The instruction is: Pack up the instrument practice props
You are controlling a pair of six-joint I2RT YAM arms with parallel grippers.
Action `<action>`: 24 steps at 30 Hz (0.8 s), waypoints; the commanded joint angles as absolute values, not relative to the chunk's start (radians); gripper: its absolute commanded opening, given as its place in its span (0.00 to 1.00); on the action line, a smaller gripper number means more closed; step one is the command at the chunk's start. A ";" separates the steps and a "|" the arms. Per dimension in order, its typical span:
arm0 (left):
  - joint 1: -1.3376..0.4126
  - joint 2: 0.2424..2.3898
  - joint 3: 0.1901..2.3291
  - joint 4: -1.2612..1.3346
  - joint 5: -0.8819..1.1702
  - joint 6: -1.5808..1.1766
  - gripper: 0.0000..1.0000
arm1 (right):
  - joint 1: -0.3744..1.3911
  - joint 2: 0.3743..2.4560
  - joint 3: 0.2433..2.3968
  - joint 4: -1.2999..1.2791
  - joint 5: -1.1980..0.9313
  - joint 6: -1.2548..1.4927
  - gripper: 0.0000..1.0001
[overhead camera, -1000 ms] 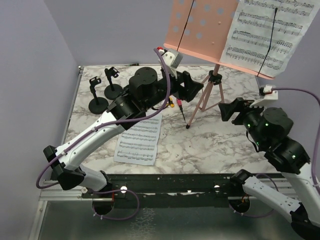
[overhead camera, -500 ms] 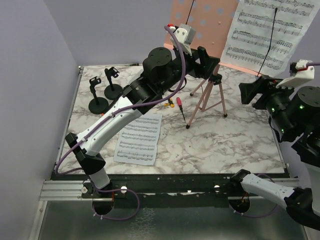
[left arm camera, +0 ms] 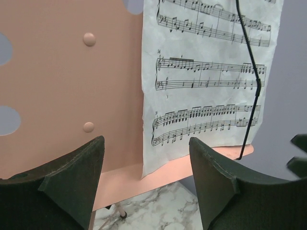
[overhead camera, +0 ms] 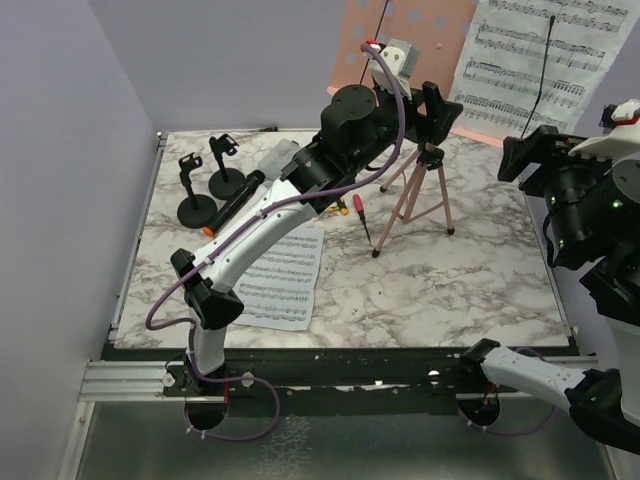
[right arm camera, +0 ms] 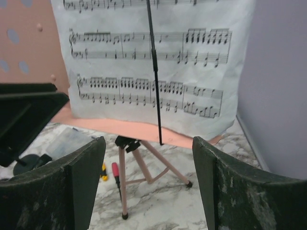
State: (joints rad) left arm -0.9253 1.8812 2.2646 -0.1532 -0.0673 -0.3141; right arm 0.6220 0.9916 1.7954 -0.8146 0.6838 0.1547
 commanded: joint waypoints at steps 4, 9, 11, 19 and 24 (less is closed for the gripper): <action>-0.931 1.929 2.321 -0.113 -0.057 -0.345 0.72 | 0.626 1.091 1.888 -0.631 0.822 -0.089 0.78; -0.931 1.949 2.335 -0.098 -0.049 -0.355 0.70 | 0.626 1.171 1.953 -0.598 0.838 -0.154 0.75; -0.931 1.955 2.337 -0.093 -0.048 -0.359 0.68 | 0.626 1.184 1.954 -0.564 0.847 -0.180 0.73; -0.931 1.971 2.338 -0.084 -0.045 -0.372 0.64 | 0.626 1.202 1.908 -0.469 0.874 -0.256 0.59; -0.931 1.981 2.345 -0.081 -0.032 -0.385 0.55 | 0.626 1.197 1.875 -0.447 0.863 -0.274 0.46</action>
